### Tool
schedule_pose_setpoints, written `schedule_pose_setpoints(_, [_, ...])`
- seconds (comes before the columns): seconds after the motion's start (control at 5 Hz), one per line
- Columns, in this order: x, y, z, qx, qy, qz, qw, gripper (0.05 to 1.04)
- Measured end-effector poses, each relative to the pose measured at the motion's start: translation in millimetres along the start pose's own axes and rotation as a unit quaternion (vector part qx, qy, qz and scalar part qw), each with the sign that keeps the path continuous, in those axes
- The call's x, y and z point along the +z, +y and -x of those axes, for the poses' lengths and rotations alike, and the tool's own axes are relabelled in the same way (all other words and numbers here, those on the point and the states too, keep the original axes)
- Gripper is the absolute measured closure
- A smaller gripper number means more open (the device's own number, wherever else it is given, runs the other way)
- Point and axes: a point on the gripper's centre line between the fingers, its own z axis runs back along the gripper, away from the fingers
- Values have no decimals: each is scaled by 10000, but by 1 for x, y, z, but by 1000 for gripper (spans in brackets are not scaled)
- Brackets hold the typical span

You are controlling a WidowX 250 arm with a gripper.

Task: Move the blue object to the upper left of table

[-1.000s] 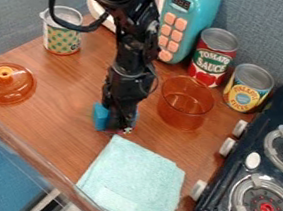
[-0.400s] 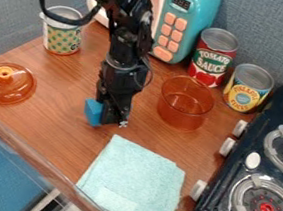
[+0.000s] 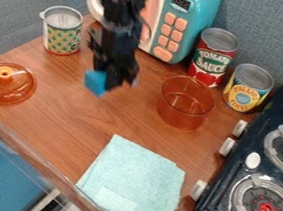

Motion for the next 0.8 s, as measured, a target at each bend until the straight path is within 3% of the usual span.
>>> schedule_pose_setpoints(0.2, [14,26,-24,1334,-351,49,9904,783])
schedule_pose_setpoints(0.4, [8,37,-35,2607,-402,223,9643,783])
schedule_pose_setpoints(0.6, [-8,45,-41,3792,-314,341,9242,783])
schedule_pose_setpoints(0.8, [-26,43,-43,4301,-132,428,9017,783])
